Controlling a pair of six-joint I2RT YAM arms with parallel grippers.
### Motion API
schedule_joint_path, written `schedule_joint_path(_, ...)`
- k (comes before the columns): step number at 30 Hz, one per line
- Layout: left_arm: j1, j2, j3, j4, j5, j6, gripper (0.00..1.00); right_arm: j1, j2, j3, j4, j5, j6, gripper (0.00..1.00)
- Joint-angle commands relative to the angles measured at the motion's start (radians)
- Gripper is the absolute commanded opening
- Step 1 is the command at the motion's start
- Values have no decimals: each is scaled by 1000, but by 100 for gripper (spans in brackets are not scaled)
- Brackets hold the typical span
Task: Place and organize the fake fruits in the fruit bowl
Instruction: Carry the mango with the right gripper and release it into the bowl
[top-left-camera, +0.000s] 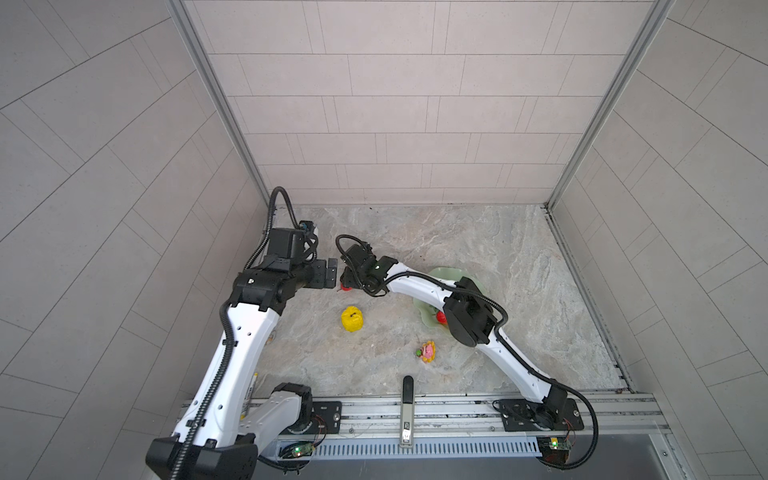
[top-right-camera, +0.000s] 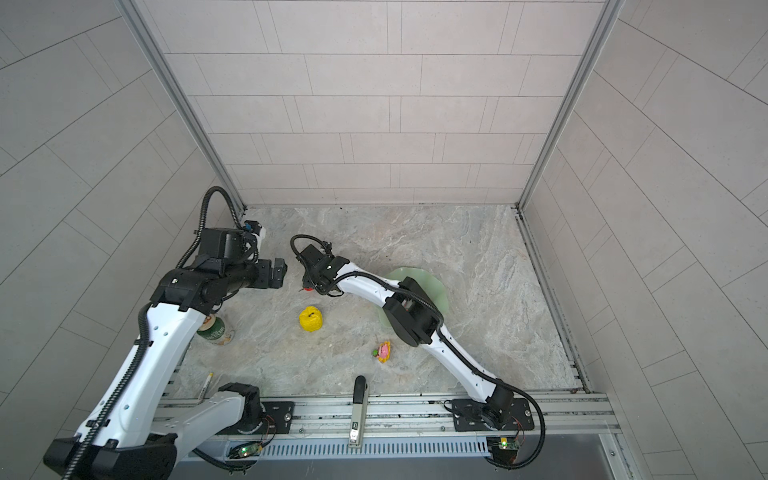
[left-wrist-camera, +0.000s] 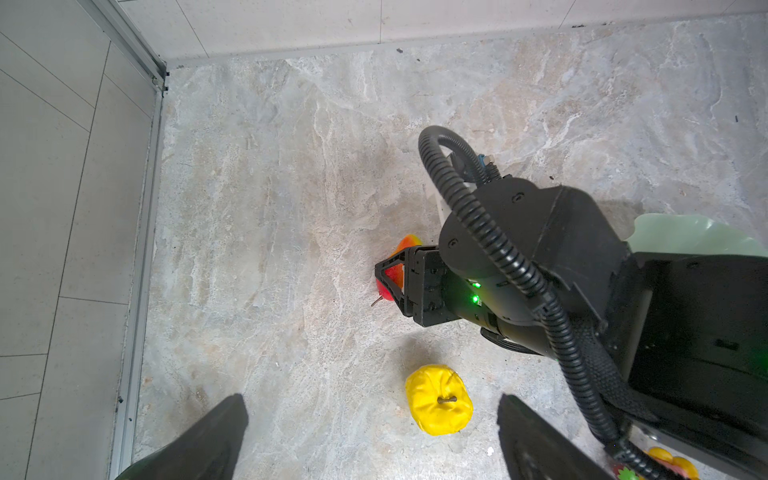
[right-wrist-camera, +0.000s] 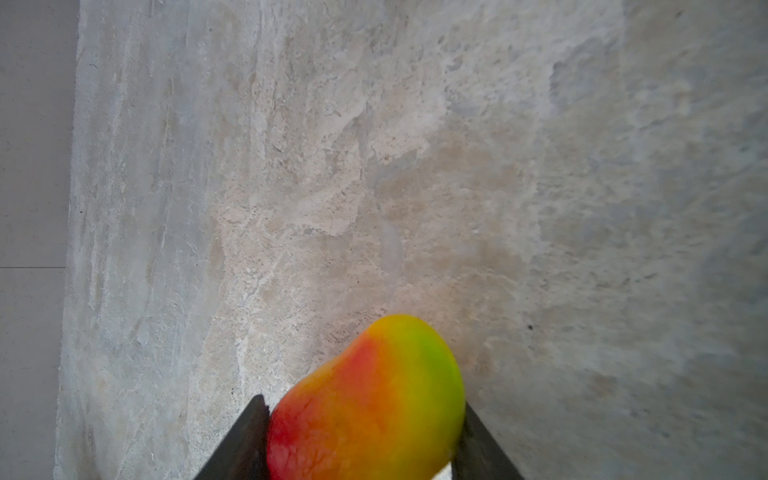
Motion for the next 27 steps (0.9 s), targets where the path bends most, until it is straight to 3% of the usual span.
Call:
schedule_joint_path(1, 2, -19, -12, 4, -11, 14, 100, -5, 28, 14, -24, -1, 13, 22)
schedule_joint_path(9, 1, -30, -18, 8, -17, 16, 100, -31, -140, -75, -54, 35, -170, 9)
schedule_joint_path(17, 2, -18, -14, 9, -14, 17, 100, -131, -513, -479, 25, -7, -312, 4)
schedule_joint_path(21, 1, -11, -11, 10, -9, 17, 100, -202, -699, -622, -45, 19, -391, 3)
schedule_joint_path(27, 1, 15, 7, 2, 6, 15, 100, -325, -953, -903, -68, 27, -416, 3)
